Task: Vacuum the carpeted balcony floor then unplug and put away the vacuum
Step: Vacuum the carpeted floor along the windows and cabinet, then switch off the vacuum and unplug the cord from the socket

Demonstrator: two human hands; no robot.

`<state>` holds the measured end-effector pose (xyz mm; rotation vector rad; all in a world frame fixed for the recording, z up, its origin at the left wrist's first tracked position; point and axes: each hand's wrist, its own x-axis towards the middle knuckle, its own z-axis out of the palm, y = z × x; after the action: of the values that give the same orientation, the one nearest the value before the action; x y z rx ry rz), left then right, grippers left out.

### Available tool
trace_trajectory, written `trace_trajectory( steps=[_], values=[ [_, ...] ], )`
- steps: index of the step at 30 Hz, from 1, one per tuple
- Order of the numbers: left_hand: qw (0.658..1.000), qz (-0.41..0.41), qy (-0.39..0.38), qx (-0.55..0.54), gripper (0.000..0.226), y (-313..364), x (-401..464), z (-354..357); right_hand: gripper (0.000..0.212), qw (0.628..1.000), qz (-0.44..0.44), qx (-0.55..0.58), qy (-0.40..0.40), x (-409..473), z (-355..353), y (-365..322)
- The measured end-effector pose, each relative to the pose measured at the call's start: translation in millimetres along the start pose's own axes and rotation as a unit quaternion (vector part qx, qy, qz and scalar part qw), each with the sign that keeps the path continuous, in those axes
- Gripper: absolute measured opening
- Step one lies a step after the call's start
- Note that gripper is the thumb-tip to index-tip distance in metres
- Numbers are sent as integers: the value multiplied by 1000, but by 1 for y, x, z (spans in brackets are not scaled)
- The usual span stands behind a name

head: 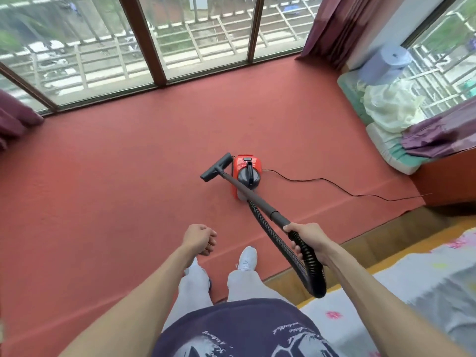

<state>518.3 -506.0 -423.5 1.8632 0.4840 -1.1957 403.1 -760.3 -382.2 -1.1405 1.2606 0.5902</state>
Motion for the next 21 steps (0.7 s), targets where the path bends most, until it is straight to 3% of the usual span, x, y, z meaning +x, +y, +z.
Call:
trace_trajectory(
  steps=[9, 12, 15, 17, 21],
  values=[
    [998, 34, 2, -44, 17, 0, -26, 34, 17, 986, 2, 136, -93, 55, 102, -8],
    [998, 27, 24, -58, 17, -15, -28, 23, 31, 971, -10, 194, -136, 69, 142, -12],
    [997, 19, 40, -60, 20, -38, -19, 13, 39, 983, -10, 115, -142, 91, 177, 6],
    [997, 6, 42, -59, 19, -57, -6, 12, 32, 994, -25, 17, -105, 105, 194, 23],
    [998, 4, 65, -10, 20, -100, 38, 9, 8, 997, -27, -34, -68, 136, 215, 61]
  ],
)
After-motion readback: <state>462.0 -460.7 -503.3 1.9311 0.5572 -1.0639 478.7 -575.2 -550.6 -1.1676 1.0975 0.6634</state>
